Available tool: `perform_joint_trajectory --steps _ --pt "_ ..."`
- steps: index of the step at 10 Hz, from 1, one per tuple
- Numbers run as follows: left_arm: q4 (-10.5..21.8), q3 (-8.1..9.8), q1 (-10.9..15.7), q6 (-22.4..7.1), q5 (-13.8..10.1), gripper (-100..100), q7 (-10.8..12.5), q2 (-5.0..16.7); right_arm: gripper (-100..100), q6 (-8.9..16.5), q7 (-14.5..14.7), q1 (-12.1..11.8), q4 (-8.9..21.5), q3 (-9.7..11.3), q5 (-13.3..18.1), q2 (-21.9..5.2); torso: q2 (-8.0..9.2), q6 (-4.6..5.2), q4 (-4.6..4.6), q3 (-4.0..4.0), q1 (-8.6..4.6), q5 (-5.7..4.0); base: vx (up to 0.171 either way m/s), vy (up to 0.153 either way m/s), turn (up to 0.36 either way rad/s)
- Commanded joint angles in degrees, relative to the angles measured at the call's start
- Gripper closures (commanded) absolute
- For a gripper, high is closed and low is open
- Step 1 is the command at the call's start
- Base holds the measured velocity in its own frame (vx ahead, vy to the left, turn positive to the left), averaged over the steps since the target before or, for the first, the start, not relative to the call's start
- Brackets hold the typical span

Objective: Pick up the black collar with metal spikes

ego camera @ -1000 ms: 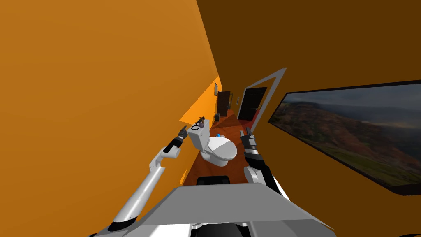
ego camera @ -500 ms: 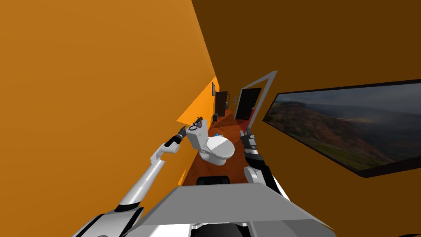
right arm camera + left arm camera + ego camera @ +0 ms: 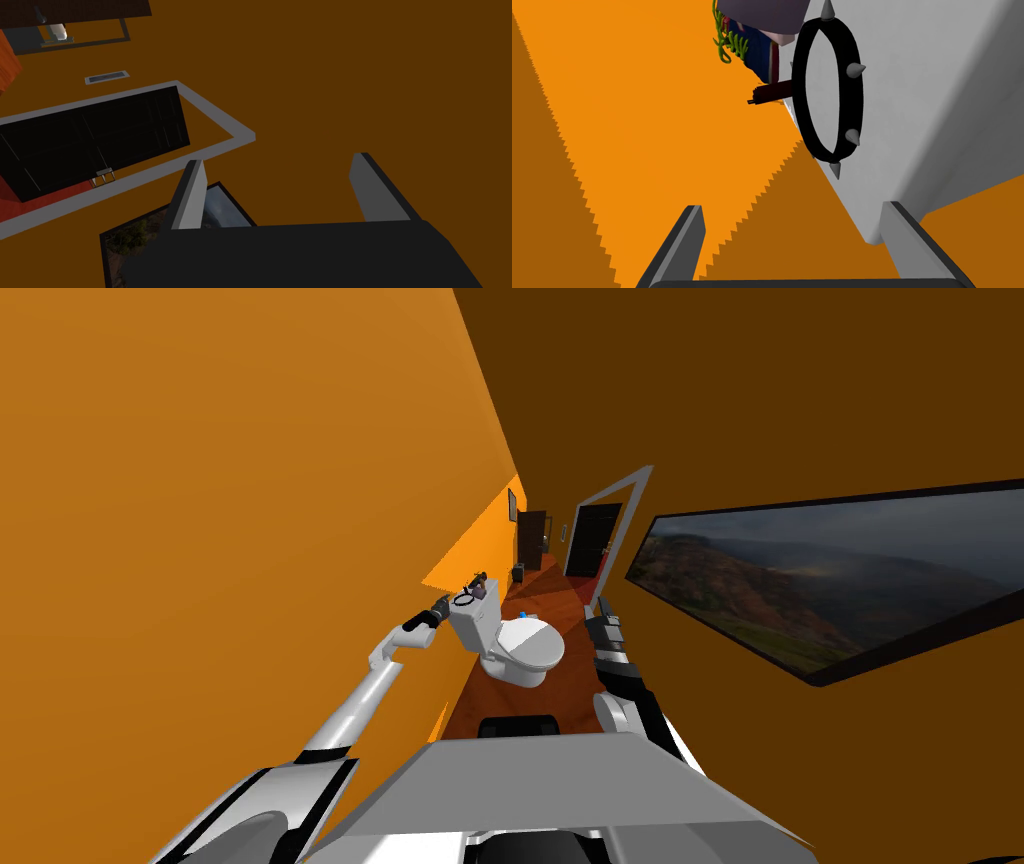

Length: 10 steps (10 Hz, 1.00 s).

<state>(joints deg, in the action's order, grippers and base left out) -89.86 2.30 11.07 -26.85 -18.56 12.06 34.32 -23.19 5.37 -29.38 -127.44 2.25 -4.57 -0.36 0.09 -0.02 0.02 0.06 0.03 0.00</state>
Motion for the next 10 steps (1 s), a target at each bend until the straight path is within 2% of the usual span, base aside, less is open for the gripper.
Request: perform_joint_trajectory --steps 1,2,3,4,5,6,7,8,9,10 --pt "2.9 -0.07 1.9 -2.9 -0.6 -100 -0.1 0.8 0 0.0 0.0 0.0 0.0 0.0 0.0 0.0 0.0 0.0 0.0 0.0 0.0 0.0 -0.016 0.001 -0.062" --pt "3.0 -0.07 1.9 -3.5 -0.6 -100 -0.1 0.8 0 0.0 0.0 0.0 0.0 0.0 0.0 0.0 -0.01 -0.04 -0.01 -0.01 0.02 0.01 -0.005 0.0 0.024" --pt "4.9 -0.05 4.3 -6.0 -1.5 -100 -0.2 2.0 0 0.0 0.0 0.0 0.0 0.0 0.0 0.0 -0.04 -0.06 -0.01 -0.02 0.03 0.01 -0.011 -0.003 -0.14" --pt "6.3 -0.05 4.7 -7.1 -1.5 -100 -0.2 2.0 0 0.0 0.0 0.0 0.0 0.0 0.0 0.0 -0.04 0.0 -0.01 -0.02 0.01 0.0 -0.012 0.004 -0.078" --pt "8.1 -0.03 6.8 -8.8 -2.4 -100 -0.4 3.1 0 0.0 0.0 0.0 0.0 0.0 0.0 0.0 -0.04 -0.05 -0.01 -0.02 0.04 0.01 -0.013 0.006 -0.113" --pt "9.4 -0.03 7.5 -10.4 -2.4 -100 -0.4 3.1 0 0.0 0.0 0.0 0.0 0.0 0.0 0.0 -0.03 -0.02 -0.01 -0.02 0.04 0.01 -0.013 0.009 -0.069" --pt "9.6 -0.03 7.5 -10.8 -2.4 -100 -0.4 3.1 0 0.0 0.0 0.0 0.0 0.0 0.0 0.0 -0.03 -0.04 -0.01 -0.02 0.05 0.02 -0.006 0.004 0.004" --pt "11.7 0.02 10.0 -13.3 -3.3 -100 -0.6 4.0 0 0.0 0.0 0.0 0.0 0.0 0.0 0.0 -0.04 -0.06 -0.01 -0.02 0.04 0.02 -0.009 0.004 -0.142" --pt "12.9 0.02 10.3 -14.5 -3.3 -100 -0.6 4.0 0 0.0 0.0 0.0 0.0 0.0 0.0 0.0 -0.05 -0.01 -0.01 -0.03 0.03 0.01 -0.008 0.011 -0.077" --pt "15.0 0.07 12.6 -16.1 -4.2 -100 -0.9 4.9 0 0.0 0.0 0.0 0.0 0.0 0.0 0.0 -0.05 -0.06 -0.02 -0.03 0.06 0.02 -0.008 0.017 -0.105"
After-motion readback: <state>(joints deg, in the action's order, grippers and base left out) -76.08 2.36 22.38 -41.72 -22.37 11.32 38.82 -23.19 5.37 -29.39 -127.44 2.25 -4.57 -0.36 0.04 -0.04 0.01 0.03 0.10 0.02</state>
